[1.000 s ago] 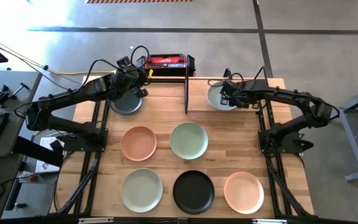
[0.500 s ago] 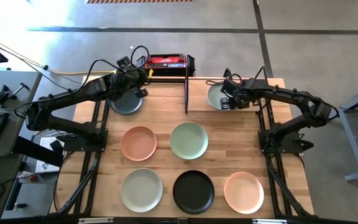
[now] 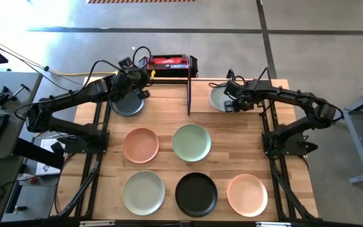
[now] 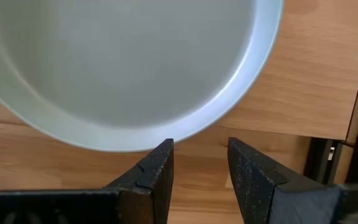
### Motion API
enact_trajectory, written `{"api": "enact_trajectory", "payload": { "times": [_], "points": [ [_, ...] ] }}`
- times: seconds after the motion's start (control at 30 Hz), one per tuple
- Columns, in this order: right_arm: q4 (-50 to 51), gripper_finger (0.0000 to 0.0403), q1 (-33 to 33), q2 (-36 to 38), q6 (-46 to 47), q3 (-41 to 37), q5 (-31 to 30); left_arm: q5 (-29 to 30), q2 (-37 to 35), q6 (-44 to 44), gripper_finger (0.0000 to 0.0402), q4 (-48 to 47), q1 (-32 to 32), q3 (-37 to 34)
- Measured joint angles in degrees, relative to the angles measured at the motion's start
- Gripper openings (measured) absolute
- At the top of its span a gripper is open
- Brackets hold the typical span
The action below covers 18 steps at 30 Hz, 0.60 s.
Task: Place and stack plates onto a shelf
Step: Stack the light blue plate on top of the white plate on the shelf
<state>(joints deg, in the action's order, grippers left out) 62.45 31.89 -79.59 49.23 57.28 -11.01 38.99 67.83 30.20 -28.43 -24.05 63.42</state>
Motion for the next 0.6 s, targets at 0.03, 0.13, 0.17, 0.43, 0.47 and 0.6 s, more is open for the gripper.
{"api": "enact_trajectory", "payload": {
  "times": [0.03,0.13,0.17,0.43,0.47,0.6],
  "points": [
    [0.0,0.0128,0.1,0.0,0.0,0.0,0.1,-0.4,0.0,0.0,0.0133,0.0,0.0,0.0],
    [0.0,0.0128,0.4,-0.5,-0.5,0.0,0.3,-0.8,0.0,0.0,0.0133,0.0,0.1,0.0],
    [0.0,0.0128,0.4,-1.0,-0.7,0.0,0.4,-0.9,0.0,0.0,0.0133,0.0,0.1,0.0],
    [-0.6,0.0128,0.4,-3.8,-1.3,0.0,1.0,-0.9,0.0,0.0,0.0133,0.0,0.1,0.0],
    [-0.6,0.0128,0.4,-3.8,-1.3,0.0,0.9,-0.9,0.0,0.0,0.0133,0.0,0.1,0.0],
    [-0.9,0.0128,0.5,-3.7,-1.6,0.0,0.2,-0.9,0.0,0.0,0.0133,0.0,0.1,0.0]
  ]
}}
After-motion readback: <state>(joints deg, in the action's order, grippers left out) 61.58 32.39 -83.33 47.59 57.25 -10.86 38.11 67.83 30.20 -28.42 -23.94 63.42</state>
